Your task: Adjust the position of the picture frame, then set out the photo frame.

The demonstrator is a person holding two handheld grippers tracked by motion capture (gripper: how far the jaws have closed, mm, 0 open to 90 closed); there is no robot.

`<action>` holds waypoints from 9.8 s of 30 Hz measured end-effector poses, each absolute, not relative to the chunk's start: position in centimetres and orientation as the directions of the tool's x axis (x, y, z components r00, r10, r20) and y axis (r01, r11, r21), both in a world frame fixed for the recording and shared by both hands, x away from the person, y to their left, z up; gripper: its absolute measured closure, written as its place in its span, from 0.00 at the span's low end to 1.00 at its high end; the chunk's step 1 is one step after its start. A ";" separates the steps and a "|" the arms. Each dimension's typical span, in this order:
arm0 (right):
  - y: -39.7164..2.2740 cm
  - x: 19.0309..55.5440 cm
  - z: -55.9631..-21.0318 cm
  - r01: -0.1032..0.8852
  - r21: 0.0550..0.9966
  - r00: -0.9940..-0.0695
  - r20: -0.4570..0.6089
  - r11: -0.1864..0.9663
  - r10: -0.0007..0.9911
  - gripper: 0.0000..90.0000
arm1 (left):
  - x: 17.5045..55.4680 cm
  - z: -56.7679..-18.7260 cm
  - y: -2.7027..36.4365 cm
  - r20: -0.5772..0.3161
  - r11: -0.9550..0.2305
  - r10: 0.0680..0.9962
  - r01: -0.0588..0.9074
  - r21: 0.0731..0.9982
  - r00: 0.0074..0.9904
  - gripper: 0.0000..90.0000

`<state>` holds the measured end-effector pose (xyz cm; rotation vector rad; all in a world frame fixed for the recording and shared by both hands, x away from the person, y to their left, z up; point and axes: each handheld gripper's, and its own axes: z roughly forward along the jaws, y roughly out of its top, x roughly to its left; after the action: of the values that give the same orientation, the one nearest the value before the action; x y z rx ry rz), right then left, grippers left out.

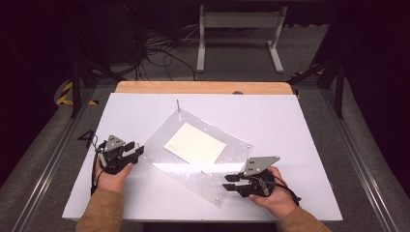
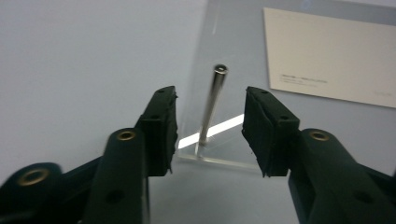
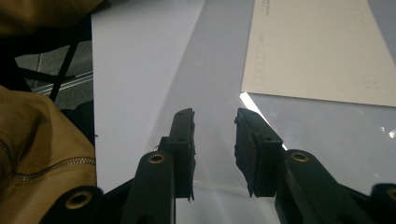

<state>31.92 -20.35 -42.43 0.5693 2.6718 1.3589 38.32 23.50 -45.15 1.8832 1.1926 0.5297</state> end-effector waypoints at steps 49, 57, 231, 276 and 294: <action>-29.6 41.7 -43.7 0.470 0.754 -0.687 -0.013 0.458 0.727 0.78 | 41.1 -41.0 17.9 -0.099 -0.227 0.774 0.420 0.879 0.626 0.56; -29.3 42.5 -44.4 0.479 0.730 -0.717 0.003 0.489 0.697 0.80 | 38.1 -42.0 18.2 -0.130 -0.223 0.726 0.410 0.884 0.676 0.56; -25.1 49.1 -43.9 0.287 0.911 -0.592 -0.076 0.298 0.802 0.76 | 31.2 -44.0 19.9 -0.156 -0.128 0.657 0.314 0.941 0.738 0.39; -25.5 52.6 -44.9 0.451 0.887 -0.547 0.187 0.099 0.816 0.95 | 31.2 -43.9 20.7 -0.091 -0.194 0.649 0.279 0.940 0.755 0.39; -25.8 53.5 -45.1 0.493 0.869 -0.530 0.268 0.035 0.805 0.95 | 31.3 -44.6 19.9 -0.005 -0.272 0.595 0.207 0.940 0.804 0.24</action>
<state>53.53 -25.79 -45.15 1.3243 2.0213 1.4923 31.31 19.91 -44.62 1.8434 0.6115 0.4211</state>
